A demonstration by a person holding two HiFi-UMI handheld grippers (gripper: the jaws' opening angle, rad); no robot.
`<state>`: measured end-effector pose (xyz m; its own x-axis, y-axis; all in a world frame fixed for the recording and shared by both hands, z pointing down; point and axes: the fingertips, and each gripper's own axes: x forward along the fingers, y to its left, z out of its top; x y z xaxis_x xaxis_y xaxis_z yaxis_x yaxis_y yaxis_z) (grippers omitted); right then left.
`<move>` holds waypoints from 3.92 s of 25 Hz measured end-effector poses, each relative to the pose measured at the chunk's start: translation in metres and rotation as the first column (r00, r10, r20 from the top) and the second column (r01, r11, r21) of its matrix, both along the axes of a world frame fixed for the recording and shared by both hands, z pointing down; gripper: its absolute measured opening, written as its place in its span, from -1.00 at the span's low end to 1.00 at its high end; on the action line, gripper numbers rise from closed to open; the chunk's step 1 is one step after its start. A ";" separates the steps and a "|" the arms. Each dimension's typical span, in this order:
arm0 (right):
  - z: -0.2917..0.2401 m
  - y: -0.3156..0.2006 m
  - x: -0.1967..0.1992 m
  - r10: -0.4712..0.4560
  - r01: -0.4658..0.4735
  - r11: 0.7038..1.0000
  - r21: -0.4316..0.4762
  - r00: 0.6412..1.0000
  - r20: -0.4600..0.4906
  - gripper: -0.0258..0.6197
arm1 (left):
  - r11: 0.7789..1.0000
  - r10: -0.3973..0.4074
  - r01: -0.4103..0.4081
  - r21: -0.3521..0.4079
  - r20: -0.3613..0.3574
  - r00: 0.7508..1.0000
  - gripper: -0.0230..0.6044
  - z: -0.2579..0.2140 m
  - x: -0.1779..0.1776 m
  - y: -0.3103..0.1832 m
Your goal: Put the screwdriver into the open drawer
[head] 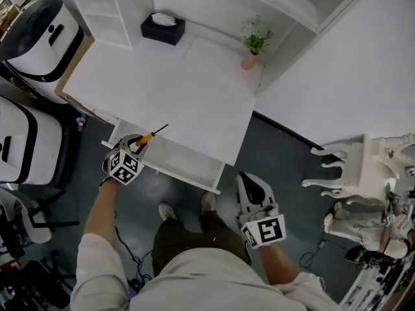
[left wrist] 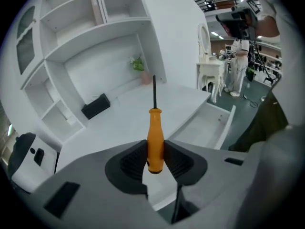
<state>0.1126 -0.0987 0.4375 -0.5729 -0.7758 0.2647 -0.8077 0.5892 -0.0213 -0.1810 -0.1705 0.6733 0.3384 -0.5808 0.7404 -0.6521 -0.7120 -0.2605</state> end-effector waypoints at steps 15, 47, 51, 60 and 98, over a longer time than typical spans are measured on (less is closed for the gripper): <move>0.024 -0.004 0.019 0.086 -0.087 0.995 -0.048 0.996 -0.036 -0.91 | 0.930 0.361 -0.322 -0.178 0.267 0.894 -0.57 0.091 0.011 0.004; 0.065 0.009 0.051 0.179 -0.193 0.975 -0.112 0.976 -0.120 -0.91 | 0.646 0.755 -0.572 -0.506 0.315 0.575 -0.57 0.207 0.011 0.018; 0.067 0.011 0.052 0.181 -0.196 0.974 -0.117 0.976 -0.125 -0.91 | 0.612 0.779 -0.566 -0.553 0.296 0.553 -0.57 0.213 0.010 0.021; 0.074 0.011 0.063 0.195 -0.211 0.970 -0.124 0.972 -0.130 -0.91 | 0.591 0.797 -0.584 -0.556 0.292 0.528 -0.57 0.224 0.021 0.018; 0.053 0.007 0.024 0.092 -0.098 0.992 -0.081 0.993 -0.070 -0.91 | 0.736 0.661 -0.546 -0.400 0.253 0.706 -0.42 0.137 0.023 0.019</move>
<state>0.1362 -0.0917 0.4908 -0.4770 -0.7991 0.3660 -0.8611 0.5083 -0.0127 -0.1580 -0.1519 0.8105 0.2225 -0.0971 0.9701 0.0452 -0.9929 -0.1098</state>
